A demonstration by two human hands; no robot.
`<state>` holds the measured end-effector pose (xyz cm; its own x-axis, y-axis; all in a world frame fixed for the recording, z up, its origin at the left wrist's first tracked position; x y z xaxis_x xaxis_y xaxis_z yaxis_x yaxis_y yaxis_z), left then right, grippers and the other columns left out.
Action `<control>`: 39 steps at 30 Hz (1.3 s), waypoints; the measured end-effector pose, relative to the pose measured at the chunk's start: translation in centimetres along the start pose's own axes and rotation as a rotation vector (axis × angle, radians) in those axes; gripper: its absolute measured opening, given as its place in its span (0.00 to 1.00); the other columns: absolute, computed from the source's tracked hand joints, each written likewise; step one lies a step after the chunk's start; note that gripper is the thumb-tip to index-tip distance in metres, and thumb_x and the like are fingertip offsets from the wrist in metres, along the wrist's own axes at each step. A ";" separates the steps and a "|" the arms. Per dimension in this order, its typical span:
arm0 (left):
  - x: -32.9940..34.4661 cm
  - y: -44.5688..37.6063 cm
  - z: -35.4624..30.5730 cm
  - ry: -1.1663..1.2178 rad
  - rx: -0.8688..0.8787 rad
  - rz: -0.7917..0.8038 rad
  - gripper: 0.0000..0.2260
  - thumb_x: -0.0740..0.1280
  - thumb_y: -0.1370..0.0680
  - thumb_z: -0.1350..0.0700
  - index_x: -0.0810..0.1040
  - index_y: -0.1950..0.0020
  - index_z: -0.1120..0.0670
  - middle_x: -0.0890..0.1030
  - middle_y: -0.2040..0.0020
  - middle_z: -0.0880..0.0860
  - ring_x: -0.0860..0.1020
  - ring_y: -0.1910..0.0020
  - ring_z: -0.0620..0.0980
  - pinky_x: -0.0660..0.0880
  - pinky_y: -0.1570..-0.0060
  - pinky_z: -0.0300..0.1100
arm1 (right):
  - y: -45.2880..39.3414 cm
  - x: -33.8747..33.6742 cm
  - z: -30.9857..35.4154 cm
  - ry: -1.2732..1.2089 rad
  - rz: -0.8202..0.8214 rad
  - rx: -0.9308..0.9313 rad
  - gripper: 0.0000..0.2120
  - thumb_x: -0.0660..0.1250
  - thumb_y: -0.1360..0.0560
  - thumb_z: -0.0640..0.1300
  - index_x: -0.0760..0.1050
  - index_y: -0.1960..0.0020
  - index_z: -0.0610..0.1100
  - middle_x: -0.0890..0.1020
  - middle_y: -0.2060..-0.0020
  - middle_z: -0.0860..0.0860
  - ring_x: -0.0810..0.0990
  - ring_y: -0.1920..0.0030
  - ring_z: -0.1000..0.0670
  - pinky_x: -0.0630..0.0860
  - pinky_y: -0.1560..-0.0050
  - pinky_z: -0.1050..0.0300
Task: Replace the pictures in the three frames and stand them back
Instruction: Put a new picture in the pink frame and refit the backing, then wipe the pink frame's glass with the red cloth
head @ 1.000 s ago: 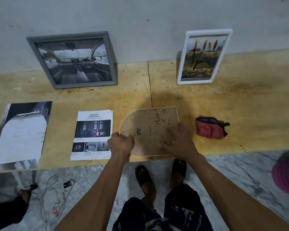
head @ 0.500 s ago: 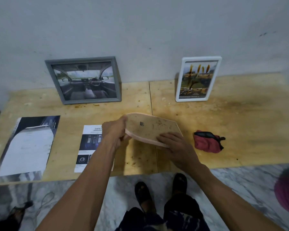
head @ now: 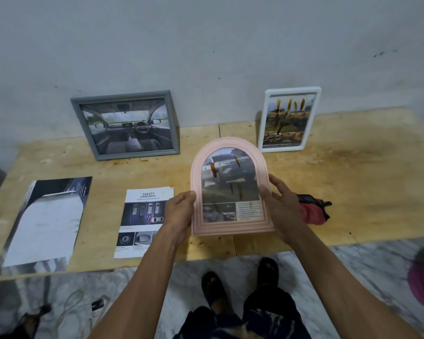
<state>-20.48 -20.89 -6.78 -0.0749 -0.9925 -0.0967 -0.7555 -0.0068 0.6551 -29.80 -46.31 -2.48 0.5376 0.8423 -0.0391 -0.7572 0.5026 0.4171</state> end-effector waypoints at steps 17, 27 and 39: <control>1.1 -1.5 3.9 -0.551 0.139 -0.072 0.14 0.77 0.27 0.58 0.84 0.42 0.56 0.85 0.55 0.53 0.81 0.59 0.51 0.74 0.62 0.36 | -2.4 0.0 -7.5 0.624 -0.073 -0.107 0.10 0.67 0.25 0.40 0.78 0.45 0.39 0.81 0.53 0.44 0.78 0.53 0.44 0.72 0.54 0.54; 2.0 -2.3 5.1 -0.715 0.190 -0.120 0.14 0.76 0.27 0.58 0.83 0.41 0.59 0.86 0.49 0.57 0.79 0.59 0.53 0.72 0.60 0.38 | -4.0 0.0 -9.1 0.780 -0.047 -0.086 0.13 0.62 0.25 0.34 0.77 0.42 0.39 0.75 0.51 0.41 0.69 0.50 0.46 0.60 0.56 0.59; 1.9 -2.1 4.7 -0.790 0.434 -0.128 0.13 0.66 0.24 0.48 0.77 0.43 0.53 0.82 0.51 0.54 0.79 0.52 0.56 0.79 0.55 0.53 | -3.6 -2.8 -6.2 0.962 -0.180 -0.190 0.18 0.63 0.25 0.36 0.74 0.36 0.39 0.75 0.43 0.39 0.73 0.43 0.40 0.68 0.50 0.53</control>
<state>-22.09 -22.23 -11.86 -0.2768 -0.6139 -0.7393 -0.9554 0.0935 0.2800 -30.89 -49.30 -9.53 0.1847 0.5076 -0.8416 -0.7861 0.5902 0.1835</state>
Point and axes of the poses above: each hand's wrist, its own y-axis away from the middle knuckle, its own x-axis out of the palm, z = x × y, the point moved 8 cm from there along -y, towards the middle knuckle
